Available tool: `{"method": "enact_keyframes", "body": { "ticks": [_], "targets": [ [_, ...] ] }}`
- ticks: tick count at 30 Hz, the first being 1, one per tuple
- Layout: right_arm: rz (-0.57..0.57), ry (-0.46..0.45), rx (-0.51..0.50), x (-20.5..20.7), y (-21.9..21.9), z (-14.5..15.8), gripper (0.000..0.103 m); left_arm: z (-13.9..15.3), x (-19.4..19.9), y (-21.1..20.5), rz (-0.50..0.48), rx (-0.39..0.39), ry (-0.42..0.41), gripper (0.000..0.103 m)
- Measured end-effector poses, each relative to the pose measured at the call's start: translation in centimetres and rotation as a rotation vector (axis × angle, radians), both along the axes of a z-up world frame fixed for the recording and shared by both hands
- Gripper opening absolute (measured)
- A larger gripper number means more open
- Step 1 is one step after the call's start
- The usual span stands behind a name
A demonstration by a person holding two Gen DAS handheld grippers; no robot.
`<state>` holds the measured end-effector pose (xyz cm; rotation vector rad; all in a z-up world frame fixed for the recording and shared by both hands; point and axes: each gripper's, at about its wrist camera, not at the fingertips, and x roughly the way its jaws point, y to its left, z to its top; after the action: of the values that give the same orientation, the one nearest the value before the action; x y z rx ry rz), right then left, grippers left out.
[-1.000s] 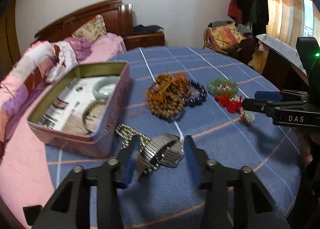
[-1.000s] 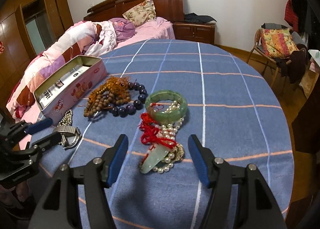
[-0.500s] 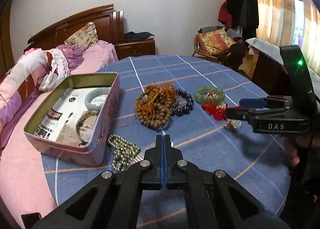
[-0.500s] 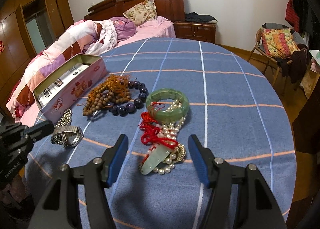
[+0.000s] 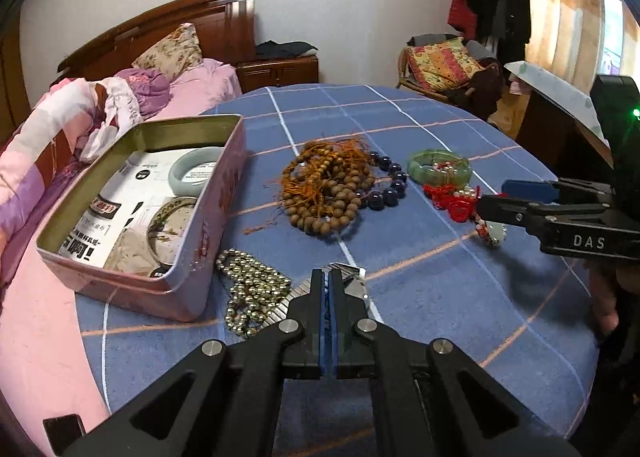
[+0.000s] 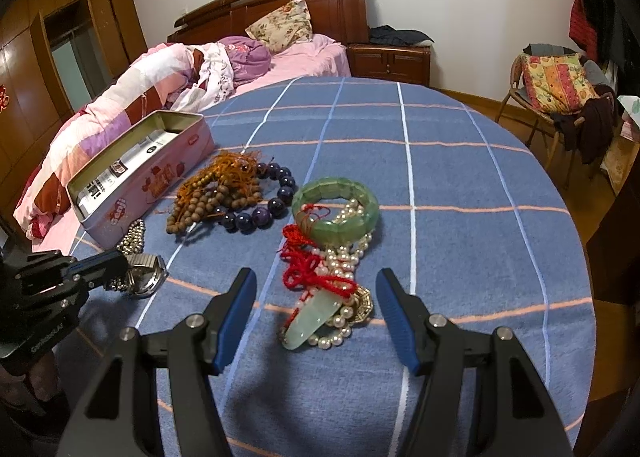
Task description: Organize jewelry
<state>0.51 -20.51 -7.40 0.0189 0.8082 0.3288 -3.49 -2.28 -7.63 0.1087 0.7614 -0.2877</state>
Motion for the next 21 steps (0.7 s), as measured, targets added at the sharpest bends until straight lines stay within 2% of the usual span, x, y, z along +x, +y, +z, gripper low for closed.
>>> {"method": "enact_keyframes", "body": {
  "ticks": [2, 4, 5, 6, 8, 10, 15, 16, 18, 21],
  "targets": [
    [-0.003, 0.003, 0.002, 0.0, 0.0, -0.1, 0.066, 0.2, -0.1, 0.0, -0.003, -0.002, -0.008, 0.002],
    [-0.003, 0.003, 0.005, 0.0, 0.0, -0.2, 0.066, 0.4, -0.3, 0.1, -0.010, -0.018, -0.013, 0.007],
    [-0.003, 0.003, 0.006, 0.0, 0.1, -0.2, 0.066, 0.5, -0.4, 0.1, -0.006, -0.020, -0.020, 0.020],
    [-0.002, 0.003, 0.005, -0.1, 0.0, -0.2, 0.066, 0.8, -0.6, 0.2, -0.001, -0.023, -0.035, 0.049],
    [-0.003, 0.002, 0.007, -0.1, 0.1, -0.3, 0.066, 1.5, -1.3, 0.5, 0.025, -0.034, -0.095, 0.085],
    [-0.005, 0.002, 0.012, 0.0, 0.0, -0.3, 0.066, 2.0, -1.5, 0.6, 0.017, -0.045, -0.118, 0.086],
    [-0.008, 0.000, 0.018, 0.0, -0.1, -0.3, 0.066, 1.4, -1.1, 0.1, -0.002, -0.003, -0.098, 0.084],
    [-0.009, 0.000, 0.018, 0.0, -0.1, -0.3, 0.066, 1.2, -1.0, 0.0, -0.010, 0.008, -0.094, 0.082],
    [-0.010, 0.002, 0.020, 0.0, -0.1, -0.3, 0.066, 0.9, -0.7, -0.3, -0.021, 0.016, -0.079, 0.065],
    [-0.010, 0.001, 0.020, 0.0, -0.1, -0.3, 0.066, 0.1, 0.0, -0.5, -0.030, 0.028, -0.033, 0.055]
  ]
}}
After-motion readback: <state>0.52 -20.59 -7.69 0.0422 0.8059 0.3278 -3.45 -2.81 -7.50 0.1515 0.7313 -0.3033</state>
